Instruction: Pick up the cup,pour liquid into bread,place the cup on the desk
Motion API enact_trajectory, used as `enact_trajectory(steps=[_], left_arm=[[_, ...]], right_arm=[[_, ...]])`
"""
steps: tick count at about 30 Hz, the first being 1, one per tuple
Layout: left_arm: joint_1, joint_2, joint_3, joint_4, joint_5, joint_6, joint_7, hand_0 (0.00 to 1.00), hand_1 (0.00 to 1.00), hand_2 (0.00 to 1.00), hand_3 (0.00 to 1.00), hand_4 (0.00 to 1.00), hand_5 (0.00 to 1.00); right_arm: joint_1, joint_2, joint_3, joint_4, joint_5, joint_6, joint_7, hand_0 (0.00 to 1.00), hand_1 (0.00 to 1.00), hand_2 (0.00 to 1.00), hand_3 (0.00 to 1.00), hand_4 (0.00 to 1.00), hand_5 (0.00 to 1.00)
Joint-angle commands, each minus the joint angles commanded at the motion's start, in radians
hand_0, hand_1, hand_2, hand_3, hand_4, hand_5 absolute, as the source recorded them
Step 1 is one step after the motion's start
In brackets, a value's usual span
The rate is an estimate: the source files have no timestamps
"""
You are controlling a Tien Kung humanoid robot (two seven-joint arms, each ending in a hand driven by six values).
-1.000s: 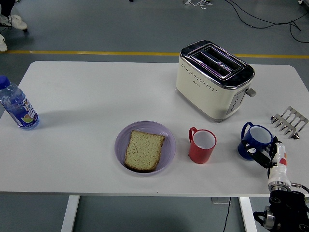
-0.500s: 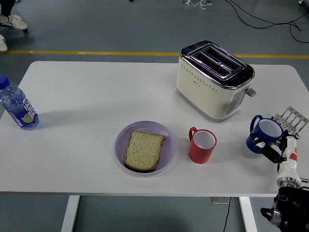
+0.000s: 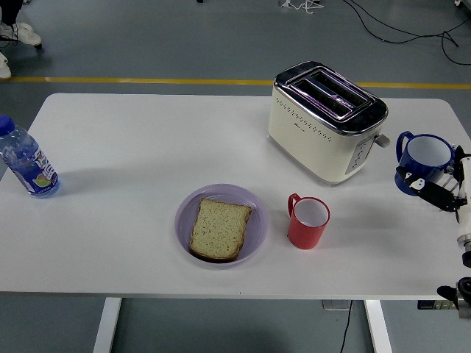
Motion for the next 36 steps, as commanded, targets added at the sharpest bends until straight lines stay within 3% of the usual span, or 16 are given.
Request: enact_trajectory(steps=[6,11,19,23,28,36], left_arm=[[-0.004,0.002,-0.003,0.0,-0.008,0.002,-0.002,0.343,0.325,0.402,0.651,0.381,0.998],[-0.006,0.003,-0.006,0.0,-0.008,0.002,-0.002,0.343,0.324,0.4,0.65,0.381,0.998],[-0.011,0.003,-0.008,0.0,-0.011,0.0,-0.003,0.343,0.324,0.401,0.65,0.382,0.998],[-0.012,0.002,-0.016,0.0,-0.007,0.0,-0.004,0.343,0.324,0.399,0.65,0.38,0.998],[-0.013,0.002,-0.018,0.0,-0.006,-0.004,-0.003,0.342,0.324,0.396,0.649,0.382,0.998],[-0.014,0.005,-0.013,0.0,-0.01,-0.009,-0.002,0.341,0.324,0.393,0.65,0.383,0.998]], right_arm=[[0.043,-0.047,-0.013,0.161,-0.082,0.025,-0.243,0.269,0.324,0.506,0.506,0.849,0.002],[0.103,-0.06,-0.065,0.223,-0.124,0.046,-0.339,0.27,0.319,0.497,0.5,0.84,0.002],[0.241,-0.063,-0.191,0.209,-0.18,0.098,-0.407,0.27,0.317,0.497,0.5,0.832,0.002],[0.318,-0.059,-0.264,0.19,-0.263,0.141,-0.476,0.266,0.314,0.493,0.499,0.828,0.002],[0.41,-0.041,-0.35,0.161,-0.344,0.223,-0.559,0.265,0.312,0.491,0.498,0.821,0.002],[0.535,-0.006,-0.477,0.083,-0.394,0.273,-0.606,0.265,0.309,0.488,0.498,0.808,0.002]])
